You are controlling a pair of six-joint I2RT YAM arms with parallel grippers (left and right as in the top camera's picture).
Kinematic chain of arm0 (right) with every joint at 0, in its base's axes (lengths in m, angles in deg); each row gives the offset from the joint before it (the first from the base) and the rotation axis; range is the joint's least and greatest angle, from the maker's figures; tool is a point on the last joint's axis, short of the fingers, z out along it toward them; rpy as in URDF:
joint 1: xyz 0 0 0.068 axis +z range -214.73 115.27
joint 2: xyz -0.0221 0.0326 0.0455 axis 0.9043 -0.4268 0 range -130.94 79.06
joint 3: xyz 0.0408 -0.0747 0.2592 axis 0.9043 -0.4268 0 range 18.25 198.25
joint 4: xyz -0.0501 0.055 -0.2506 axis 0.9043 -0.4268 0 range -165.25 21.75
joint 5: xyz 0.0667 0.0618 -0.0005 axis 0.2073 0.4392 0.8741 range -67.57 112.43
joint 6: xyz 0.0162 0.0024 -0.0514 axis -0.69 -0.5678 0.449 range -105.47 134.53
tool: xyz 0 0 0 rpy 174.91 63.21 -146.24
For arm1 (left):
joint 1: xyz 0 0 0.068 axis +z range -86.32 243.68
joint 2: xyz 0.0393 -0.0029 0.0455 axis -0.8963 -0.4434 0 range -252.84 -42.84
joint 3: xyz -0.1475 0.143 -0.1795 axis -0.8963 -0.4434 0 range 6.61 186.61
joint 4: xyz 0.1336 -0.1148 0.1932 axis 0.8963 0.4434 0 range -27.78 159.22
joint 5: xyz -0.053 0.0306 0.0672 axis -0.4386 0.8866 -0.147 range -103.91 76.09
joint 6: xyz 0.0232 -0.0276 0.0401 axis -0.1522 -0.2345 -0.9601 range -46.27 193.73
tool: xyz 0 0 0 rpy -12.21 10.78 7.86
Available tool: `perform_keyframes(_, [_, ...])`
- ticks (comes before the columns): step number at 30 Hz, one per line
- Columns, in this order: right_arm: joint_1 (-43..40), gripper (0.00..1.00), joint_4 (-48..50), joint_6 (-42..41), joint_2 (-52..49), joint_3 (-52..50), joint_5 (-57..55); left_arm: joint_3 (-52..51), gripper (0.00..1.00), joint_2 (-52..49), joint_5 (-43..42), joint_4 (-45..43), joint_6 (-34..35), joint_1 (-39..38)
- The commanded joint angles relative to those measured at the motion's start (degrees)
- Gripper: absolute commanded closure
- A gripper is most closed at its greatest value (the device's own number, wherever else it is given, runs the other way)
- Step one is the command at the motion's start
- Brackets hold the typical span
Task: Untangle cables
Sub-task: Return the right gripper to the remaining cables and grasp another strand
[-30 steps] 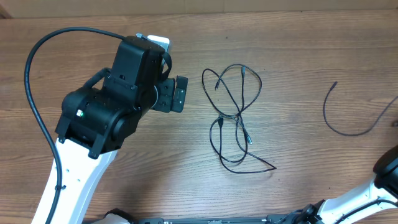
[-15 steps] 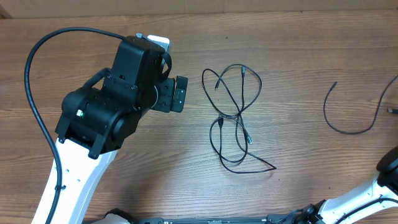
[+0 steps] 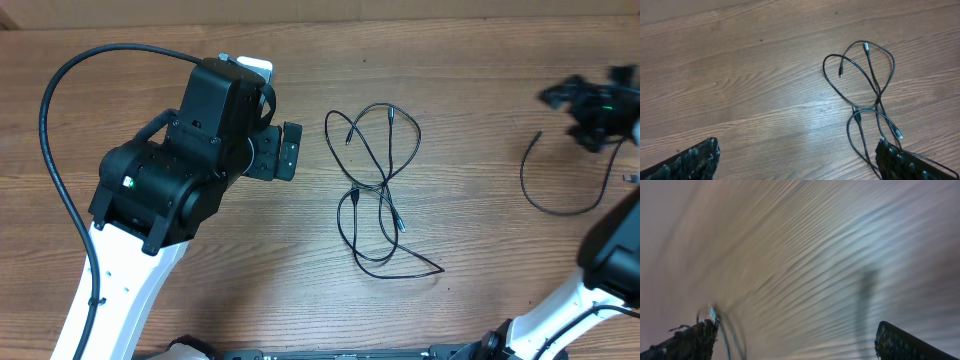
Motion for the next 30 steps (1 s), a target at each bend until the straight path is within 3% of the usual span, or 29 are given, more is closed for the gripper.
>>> perform_keyframes(1, [6.4, 0.0, -2.5, 10.9, -0.2, 0.2, 1.8, 0.3, 0.01, -0.6, 0.7, -0.2, 0.4, 0.3])
perform_keyframes(7, [20.4, 0.0, -8.3, 22.7, -0.2, 0.2, 1.9, 0.3, 0.0, -0.6, 0.8, -0.2, 0.4, 0.3])
perform_keyframes(15, [35.5, 0.0, -8.7, 27.2, -0.2, 0.1, 1.5, 0.3, 0.0, -0.6, 0.7, -0.2, 0.4, 0.3])
perform_keyframes(23, [44.7, 0.0, -5.3, 27.6, -0.2, -0.4, -2.2, 0.3, 0.0, -0.6, 0.7, -0.2, 0.4, 0.3])
perform_keyframes(30, [46.9, 0.0, -3.6, 27.2, -1.0, -1.3, -3.0, 0.3, 0.0, -0.6, 0.7, -0.2, 0.4, 0.3])
